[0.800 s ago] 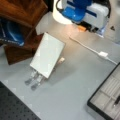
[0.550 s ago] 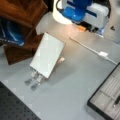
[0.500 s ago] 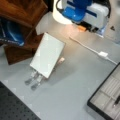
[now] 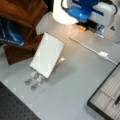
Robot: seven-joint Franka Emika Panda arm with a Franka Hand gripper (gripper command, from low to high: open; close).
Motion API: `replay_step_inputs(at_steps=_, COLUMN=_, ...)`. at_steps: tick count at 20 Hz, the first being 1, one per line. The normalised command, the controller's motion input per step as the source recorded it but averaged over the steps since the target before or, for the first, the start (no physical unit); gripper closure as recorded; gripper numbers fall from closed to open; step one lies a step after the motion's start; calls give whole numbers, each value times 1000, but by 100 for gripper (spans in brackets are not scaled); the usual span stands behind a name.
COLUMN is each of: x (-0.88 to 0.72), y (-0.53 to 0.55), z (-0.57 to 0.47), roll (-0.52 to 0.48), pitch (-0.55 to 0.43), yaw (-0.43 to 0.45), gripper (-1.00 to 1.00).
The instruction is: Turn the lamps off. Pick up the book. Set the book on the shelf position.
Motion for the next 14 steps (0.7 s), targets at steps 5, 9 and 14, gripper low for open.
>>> replay_step_inputs(at_steps=5, x=-555, y=158, z=-195, roll=-15, pitch=-164, yaw=7, gripper=-100)
replay_step_inputs(at_steps=9, x=-498, y=201, z=-228, roll=18, pitch=-187, yaw=-27, gripper=-100)
replay_step_inputs(at_steps=14, x=-483, y=330, z=-267, roll=106, pitch=-164, yaw=-89, gripper=-100)
